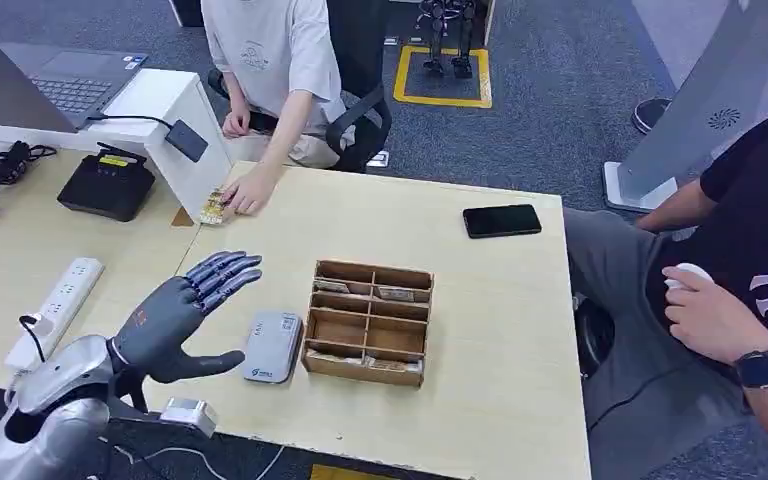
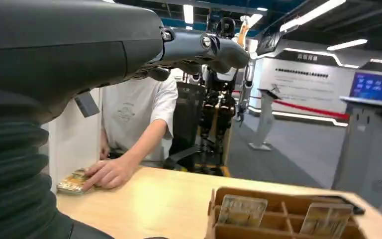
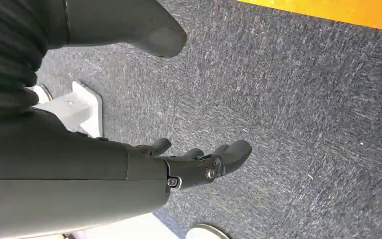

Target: Pass the card to the sensor for recognition and then transmit it.

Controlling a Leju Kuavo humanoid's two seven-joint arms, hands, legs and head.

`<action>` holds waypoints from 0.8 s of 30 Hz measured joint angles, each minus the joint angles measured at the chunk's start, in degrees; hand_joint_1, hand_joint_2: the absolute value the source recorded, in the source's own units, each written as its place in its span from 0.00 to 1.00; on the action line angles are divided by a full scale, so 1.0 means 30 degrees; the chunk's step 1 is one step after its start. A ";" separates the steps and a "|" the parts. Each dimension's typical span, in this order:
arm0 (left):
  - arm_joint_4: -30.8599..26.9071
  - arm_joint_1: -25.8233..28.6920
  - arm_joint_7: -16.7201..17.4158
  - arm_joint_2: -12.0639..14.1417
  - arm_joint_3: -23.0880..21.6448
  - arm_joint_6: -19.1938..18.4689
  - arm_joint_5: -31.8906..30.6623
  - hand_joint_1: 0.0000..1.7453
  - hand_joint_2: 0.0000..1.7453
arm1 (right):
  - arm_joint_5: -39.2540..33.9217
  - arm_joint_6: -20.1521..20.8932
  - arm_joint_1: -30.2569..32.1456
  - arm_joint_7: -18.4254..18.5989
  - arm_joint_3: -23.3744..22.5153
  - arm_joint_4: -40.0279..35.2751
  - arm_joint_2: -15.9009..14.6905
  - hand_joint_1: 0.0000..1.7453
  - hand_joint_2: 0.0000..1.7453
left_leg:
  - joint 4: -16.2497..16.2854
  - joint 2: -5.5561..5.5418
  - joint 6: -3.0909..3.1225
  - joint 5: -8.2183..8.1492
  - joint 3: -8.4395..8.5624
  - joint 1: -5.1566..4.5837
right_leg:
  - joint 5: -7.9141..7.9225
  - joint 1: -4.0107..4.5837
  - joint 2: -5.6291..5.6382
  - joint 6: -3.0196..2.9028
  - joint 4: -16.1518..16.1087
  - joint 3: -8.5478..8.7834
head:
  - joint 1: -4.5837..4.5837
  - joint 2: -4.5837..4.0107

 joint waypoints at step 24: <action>0.1800 -0.0347 0.2821 0.0029 -0.2902 0.2880 -0.3521 0.00 1.00 | 0.0000 0.0000 -0.0132 0.0255 0.0007 0.0007 0.0007 0.00 1.00 | 0.0003 0.0003 -0.0001 0.0002 0.0004 0.0000 | 0.0008 -0.0002 0.0003 0.0005 0.0002 -0.0001 | 0.0000 0.0000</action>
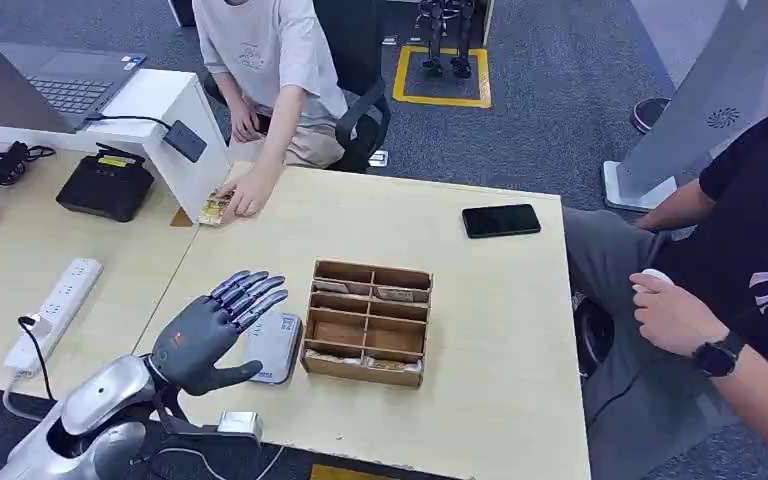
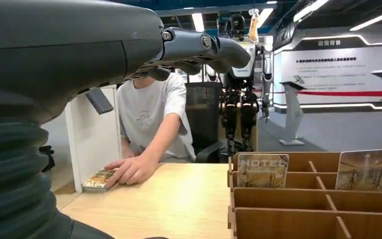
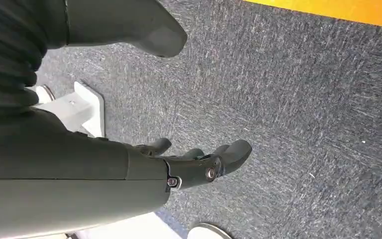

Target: Pass the card to the sensor for recognition and then transmit it.

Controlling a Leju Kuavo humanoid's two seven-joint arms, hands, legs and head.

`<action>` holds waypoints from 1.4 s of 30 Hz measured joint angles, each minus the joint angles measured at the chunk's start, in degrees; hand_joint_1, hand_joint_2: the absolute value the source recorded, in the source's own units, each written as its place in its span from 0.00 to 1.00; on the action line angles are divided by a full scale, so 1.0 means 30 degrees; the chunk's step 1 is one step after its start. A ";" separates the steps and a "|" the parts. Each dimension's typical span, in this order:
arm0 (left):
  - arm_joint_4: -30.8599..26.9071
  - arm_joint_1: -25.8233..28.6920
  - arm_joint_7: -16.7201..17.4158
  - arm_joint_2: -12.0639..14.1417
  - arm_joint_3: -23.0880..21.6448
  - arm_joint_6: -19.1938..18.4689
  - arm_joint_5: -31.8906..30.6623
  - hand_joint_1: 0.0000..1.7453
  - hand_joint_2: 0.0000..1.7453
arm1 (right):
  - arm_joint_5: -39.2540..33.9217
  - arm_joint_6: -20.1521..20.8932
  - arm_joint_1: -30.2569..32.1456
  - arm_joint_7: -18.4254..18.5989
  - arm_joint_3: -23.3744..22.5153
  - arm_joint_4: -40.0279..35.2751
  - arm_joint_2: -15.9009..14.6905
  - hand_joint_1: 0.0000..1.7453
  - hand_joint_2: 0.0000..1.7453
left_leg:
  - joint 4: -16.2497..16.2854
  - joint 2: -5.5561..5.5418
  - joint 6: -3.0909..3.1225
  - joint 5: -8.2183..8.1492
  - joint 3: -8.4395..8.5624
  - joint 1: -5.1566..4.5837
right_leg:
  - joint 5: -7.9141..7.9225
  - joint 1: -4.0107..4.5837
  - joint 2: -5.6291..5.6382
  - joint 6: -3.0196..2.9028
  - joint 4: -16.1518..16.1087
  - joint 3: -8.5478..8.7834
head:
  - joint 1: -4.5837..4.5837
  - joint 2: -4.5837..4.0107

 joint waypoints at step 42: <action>0.2710 -0.0665 -0.0998 -0.0153 -0.2994 -0.2543 0.2179 0.00 1.00 | 0.0000 0.0211 -0.0209 0.0175 0.0124 0.0000 0.0058 0.00 1.00 | 0.0000 -0.0001 -0.0001 -0.0001 -0.0005 0.0000 | -0.0001 0.0000 -0.0002 0.0000 0.0000 -0.0002 | 0.0001 0.0000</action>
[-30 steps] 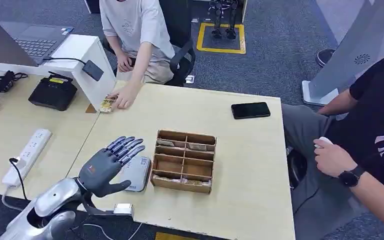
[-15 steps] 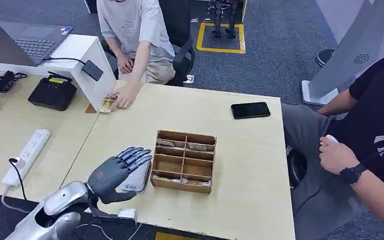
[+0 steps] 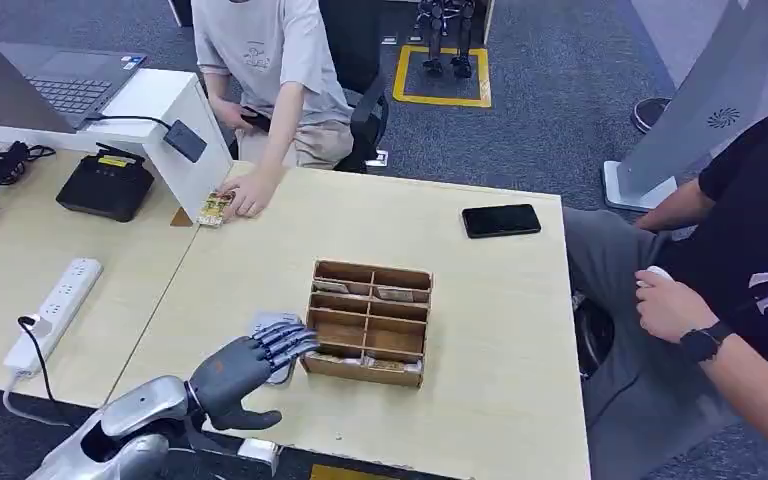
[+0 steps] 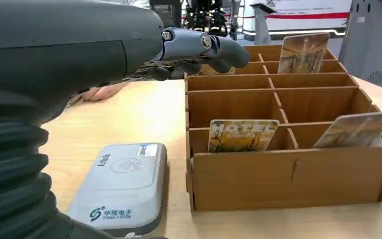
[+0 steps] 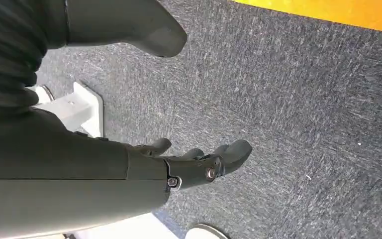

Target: Pass the card to the sensor for recognition and then transmit it.

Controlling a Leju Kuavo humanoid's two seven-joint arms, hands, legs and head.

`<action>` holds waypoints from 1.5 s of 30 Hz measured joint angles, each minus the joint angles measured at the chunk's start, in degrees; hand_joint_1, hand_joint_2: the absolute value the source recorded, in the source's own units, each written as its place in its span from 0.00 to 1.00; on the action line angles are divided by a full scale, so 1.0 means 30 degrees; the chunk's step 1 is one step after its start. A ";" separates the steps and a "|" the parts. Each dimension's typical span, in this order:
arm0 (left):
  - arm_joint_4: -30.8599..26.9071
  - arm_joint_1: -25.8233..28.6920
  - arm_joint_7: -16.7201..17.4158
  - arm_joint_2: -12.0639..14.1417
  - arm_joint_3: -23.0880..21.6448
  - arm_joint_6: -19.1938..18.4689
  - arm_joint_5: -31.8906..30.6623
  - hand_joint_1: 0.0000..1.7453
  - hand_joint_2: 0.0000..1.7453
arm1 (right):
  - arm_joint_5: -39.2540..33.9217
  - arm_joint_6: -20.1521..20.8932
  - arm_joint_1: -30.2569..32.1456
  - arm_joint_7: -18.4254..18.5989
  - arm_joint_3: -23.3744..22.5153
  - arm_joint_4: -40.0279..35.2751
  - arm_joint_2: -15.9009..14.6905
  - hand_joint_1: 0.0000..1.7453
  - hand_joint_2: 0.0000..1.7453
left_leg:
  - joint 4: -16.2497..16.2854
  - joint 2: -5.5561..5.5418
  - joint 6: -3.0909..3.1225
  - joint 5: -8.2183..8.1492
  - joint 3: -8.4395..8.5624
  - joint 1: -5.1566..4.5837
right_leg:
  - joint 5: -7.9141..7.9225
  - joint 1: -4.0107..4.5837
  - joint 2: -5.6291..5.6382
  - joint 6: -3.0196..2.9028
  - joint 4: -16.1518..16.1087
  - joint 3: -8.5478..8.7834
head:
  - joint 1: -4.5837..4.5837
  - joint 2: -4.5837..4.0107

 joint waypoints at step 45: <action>0.0641 -0.0967 0.2885 -0.2361 -0.1203 0.0860 -0.1924 0.00 1.00 | 0.0000 -0.0065 -0.0235 0.0430 0.0022 0.0000 0.0240 0.00 1.00 | 0.0001 0.0001 0.0001 0.0001 0.0003 -0.0004 | 0.0002 -0.0005 0.0000 0.0002 0.0000 0.0000 | 0.0000 0.0000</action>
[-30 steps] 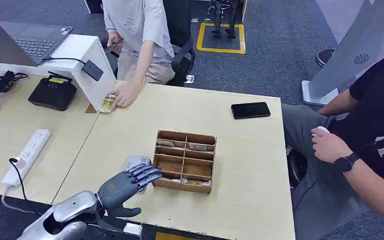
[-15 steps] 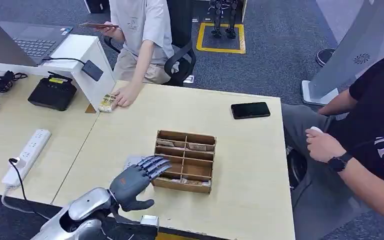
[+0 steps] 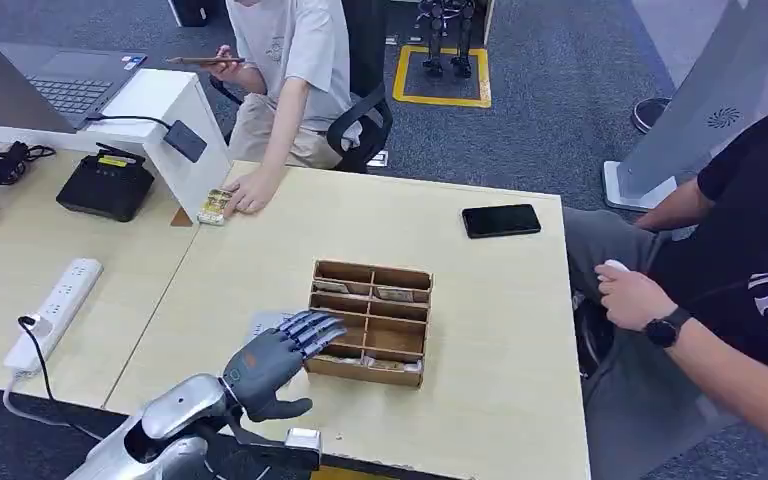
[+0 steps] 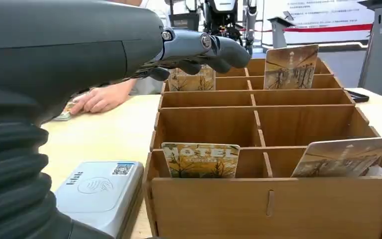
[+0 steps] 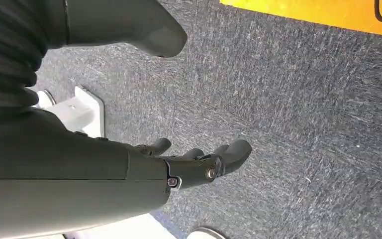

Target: Pass the card to the sensor for recognition and then transmit it.

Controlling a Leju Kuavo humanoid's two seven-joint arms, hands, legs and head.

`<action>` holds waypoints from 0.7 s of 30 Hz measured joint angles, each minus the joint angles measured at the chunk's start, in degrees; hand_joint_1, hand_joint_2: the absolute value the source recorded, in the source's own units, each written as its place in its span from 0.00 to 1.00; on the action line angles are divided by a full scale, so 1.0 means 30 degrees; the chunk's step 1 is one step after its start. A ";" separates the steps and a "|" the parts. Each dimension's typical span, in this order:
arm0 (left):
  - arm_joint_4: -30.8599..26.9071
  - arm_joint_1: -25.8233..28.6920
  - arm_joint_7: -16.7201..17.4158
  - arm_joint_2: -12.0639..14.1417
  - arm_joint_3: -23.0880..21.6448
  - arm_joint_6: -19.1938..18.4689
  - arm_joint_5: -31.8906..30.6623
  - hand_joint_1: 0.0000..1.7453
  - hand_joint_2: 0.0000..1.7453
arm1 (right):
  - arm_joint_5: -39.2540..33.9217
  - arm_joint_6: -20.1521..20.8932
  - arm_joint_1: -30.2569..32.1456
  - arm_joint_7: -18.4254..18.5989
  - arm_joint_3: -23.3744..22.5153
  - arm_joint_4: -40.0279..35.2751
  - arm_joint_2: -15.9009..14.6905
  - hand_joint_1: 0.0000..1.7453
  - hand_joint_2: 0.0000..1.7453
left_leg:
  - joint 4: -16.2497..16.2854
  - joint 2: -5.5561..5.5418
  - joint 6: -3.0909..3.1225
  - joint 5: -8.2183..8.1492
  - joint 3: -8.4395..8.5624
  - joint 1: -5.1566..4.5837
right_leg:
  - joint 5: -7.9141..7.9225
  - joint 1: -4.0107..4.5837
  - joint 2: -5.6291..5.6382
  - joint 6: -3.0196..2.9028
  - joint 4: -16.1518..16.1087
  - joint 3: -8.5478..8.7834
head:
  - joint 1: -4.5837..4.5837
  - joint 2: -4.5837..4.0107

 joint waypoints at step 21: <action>0.1115 -0.0613 0.1195 -0.0802 0.0000 -0.0138 -0.0328 0.00 1.00 | 0.0000 0.0029 -0.0086 0.0328 0.0255 0.0000 0.0029 0.00 1.00 | 0.0000 -0.0002 0.0000 0.0000 -0.0002 0.0000 | 0.0000 0.0000 -0.0002 0.0000 0.0000 0.0000 | 0.0000 0.0000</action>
